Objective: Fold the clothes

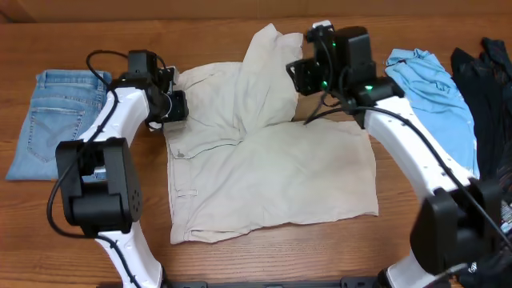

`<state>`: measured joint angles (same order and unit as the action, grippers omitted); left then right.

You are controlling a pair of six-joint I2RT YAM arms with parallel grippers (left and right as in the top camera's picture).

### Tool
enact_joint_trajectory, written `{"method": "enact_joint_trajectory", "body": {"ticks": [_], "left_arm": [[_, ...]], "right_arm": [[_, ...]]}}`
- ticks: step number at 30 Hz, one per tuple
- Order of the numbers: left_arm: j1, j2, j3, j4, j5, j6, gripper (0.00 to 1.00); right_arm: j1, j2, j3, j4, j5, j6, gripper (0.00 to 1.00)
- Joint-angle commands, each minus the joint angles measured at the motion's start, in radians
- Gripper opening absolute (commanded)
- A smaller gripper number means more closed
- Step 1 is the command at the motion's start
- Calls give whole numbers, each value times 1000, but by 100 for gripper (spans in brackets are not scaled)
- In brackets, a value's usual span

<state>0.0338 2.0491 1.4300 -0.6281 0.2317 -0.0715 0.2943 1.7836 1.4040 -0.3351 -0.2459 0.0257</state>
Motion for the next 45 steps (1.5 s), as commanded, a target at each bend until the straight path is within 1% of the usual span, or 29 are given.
{"method": "enact_joint_trajectory", "body": {"ticks": [1, 4, 7, 9, 11, 16, 20, 24, 27, 29, 30, 32, 33, 34, 36, 40, 44, 45], "left_arm": [[5, 70, 13, 14, 5, 13, 34], [5, 111, 13, 22, 8, -13, 33], [5, 139, 13, 32, 32, -31, 29], [5, 146, 13, 38, 31, -31, 28], [4, 147, 13, 37, 32, -39, 28], [4, 147, 13, 35, 32, -41, 28], [2, 147, 13, 34, 32, -41, 28], [-2, 147, 13, 35, 32, -41, 29], [-2, 147, 13, 34, 32, -41, 29], [-2, 147, 13, 34, 32, -40, 29], [-2, 147, 13, 34, 32, -41, 29], [-2, 147, 13, 34, 32, -41, 29], [-2, 147, 13, 34, 32, -41, 29], [-2, 147, 13, 34, 32, -41, 29], [-2, 148, 13, 34, 27, -40, 29], [-2, 148, 13, 34, 27, -37, 29], [-2, 148, 13, 32, 27, -38, 29], [-2, 148, 13, 31, 27, -38, 29]], "right_arm": [[-3, 113, 12, 149, 21, 35, 57], [-3, 187, 12, 289, 22, 34, 62], [-4, 266, 12, 449, 21, 35, 68], [-4, 306, 18, 516, 24, 58, 74], [-4, 366, 47, 558, 37, 84, 86], [-8, 498, 168, 532, 48, 102, 93], [-10, 592, 283, 479, 77, 109, 93], [-10, 623, 313, 454, 127, 109, 91], [-16, 640, 313, 441, 134, 109, 85], [-17, 652, 313, 425, 133, 109, 74], [-17, 656, 313, 418, 133, 109, 68], [-17, 658, 313, 412, 134, 109, 50], [-17, 658, 313, 412, 134, 109, 39], [-18, 657, 314, 412, 140, 109, 27], [-23, 655, 331, 374, 141, 110, 16], [-50, 620, 382, 264, 141, 109, 5], [-104, 557, 464, 109, 141, 119, 4], [-118, 550, 484, 80, 136, 166, 4]]}}
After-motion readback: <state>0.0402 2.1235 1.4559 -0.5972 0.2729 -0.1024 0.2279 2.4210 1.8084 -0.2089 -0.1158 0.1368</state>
